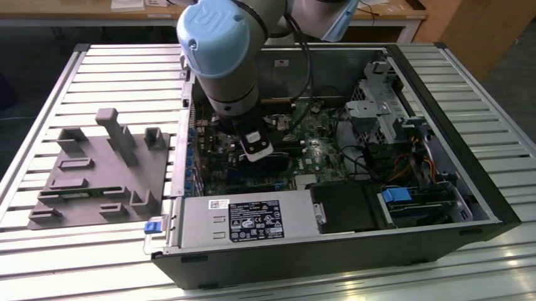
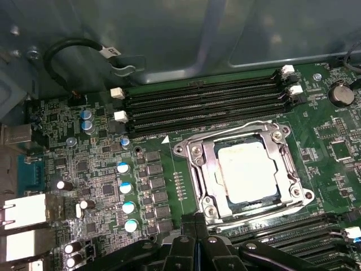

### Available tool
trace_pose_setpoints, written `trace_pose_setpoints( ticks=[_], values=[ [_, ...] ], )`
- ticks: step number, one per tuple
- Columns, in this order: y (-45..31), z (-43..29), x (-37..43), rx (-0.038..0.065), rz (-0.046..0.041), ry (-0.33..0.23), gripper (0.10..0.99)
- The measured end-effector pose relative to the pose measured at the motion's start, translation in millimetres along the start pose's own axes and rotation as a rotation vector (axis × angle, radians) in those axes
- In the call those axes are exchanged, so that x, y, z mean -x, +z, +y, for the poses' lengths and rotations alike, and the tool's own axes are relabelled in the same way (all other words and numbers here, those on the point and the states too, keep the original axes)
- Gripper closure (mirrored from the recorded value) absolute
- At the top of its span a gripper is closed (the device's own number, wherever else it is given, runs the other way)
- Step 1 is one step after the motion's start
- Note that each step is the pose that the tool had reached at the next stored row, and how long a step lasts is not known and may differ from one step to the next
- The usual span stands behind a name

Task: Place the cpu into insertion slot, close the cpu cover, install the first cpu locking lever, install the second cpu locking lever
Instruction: 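Install the second cpu locking lever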

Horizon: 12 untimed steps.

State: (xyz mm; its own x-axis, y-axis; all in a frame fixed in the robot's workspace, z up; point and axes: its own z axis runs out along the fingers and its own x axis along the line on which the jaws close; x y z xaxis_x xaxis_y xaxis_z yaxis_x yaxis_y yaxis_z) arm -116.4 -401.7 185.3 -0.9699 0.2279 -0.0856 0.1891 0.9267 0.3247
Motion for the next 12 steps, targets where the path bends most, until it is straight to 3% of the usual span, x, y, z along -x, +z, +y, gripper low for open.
trace_pose_setpoints(
  ticks=[7, 12],
  values=[
    [1.5, 0.8, -0.7, -0.001, 0.0000, -0.001, 0.984],
    [1.8, 1.0, -0.7, -0.023, -0.0046, -0.005, 0.984]
  ],
)
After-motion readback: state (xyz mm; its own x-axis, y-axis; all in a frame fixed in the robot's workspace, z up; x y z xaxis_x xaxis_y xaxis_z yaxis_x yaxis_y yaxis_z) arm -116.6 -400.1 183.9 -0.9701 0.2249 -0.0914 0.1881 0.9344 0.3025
